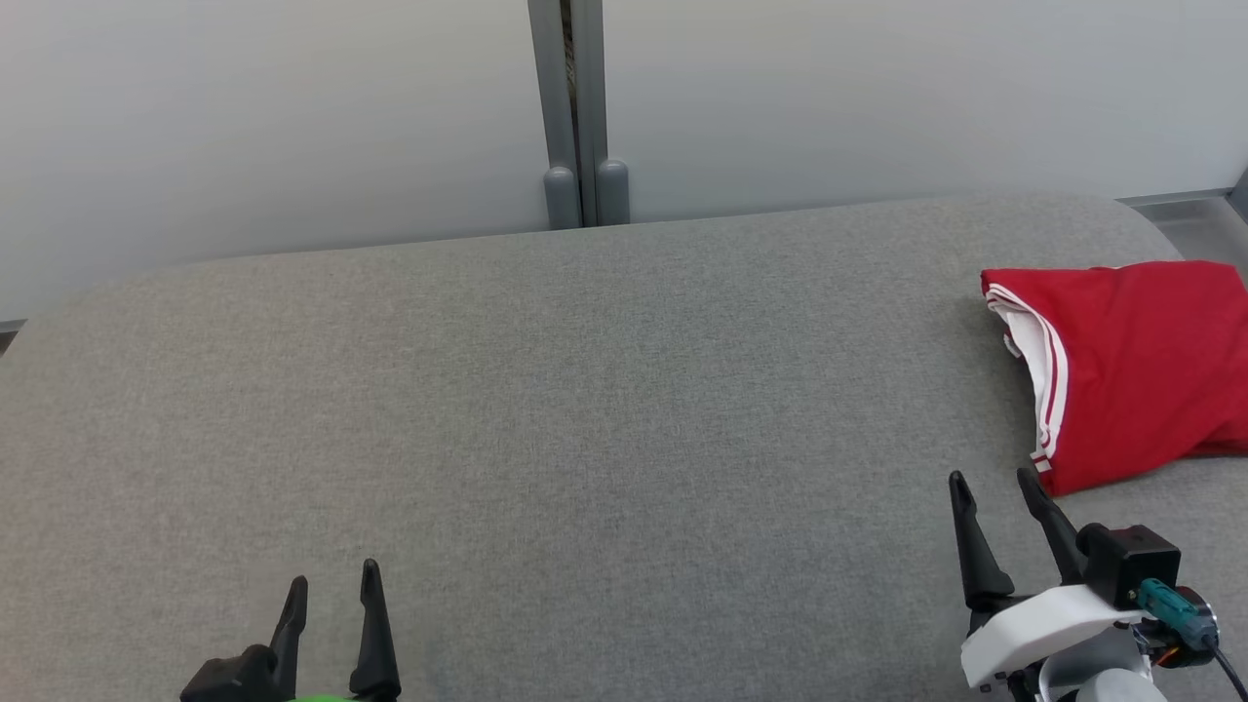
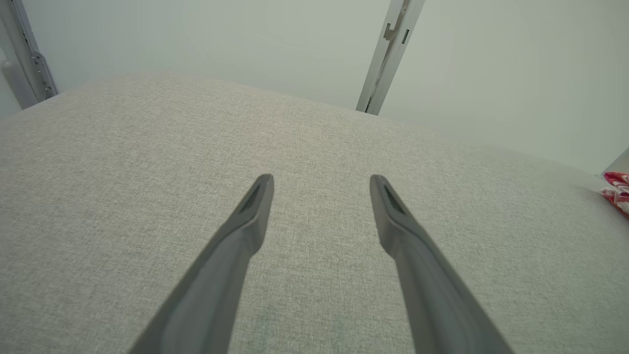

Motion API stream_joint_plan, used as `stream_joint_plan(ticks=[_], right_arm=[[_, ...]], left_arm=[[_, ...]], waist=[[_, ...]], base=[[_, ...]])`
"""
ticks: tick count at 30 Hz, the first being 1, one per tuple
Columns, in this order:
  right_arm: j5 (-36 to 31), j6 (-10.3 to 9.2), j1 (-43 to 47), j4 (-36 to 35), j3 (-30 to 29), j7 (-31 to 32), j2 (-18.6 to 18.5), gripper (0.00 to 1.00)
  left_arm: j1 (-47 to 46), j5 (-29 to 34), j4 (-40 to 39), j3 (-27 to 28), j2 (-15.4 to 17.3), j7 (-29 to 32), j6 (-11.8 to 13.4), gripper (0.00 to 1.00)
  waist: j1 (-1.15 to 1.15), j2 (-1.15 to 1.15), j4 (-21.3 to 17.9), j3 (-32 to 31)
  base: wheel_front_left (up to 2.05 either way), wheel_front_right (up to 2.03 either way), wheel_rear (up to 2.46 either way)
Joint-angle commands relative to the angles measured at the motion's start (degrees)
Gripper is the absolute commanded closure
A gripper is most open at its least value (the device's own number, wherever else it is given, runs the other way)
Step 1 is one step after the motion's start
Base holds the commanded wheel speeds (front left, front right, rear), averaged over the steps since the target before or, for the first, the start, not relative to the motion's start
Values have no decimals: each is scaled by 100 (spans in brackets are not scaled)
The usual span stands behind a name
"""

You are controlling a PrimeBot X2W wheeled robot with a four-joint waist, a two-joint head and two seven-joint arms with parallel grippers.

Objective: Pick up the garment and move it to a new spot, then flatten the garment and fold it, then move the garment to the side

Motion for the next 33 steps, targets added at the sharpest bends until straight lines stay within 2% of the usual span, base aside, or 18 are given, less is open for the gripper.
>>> stream_joint_plan(ticks=[1,27,28,33], right_arm=[[47,-10,88,-48,46,-23,-19,0],[289,-10,150,-29,372,-24,-20,0],[241,0,132,-33,375,0,2,100],[318,0,238,190,363,41,47,100]], left_arm=[[62,-35,-10,-32,3,0,-22,0],[-132,23,82,-226,3,0,-27,0],[-40,9,74,-227,-2,0,-4,100],[-1,-74,293,-239,-13,24,-7,100]], waist=[[0,0,-11,-4],[0,0,-28,16],[0,0,-28,17],[0,0,-28,19]], base=[[0,0,0],[0,0,0],[0,0,0],[0,0,0]])
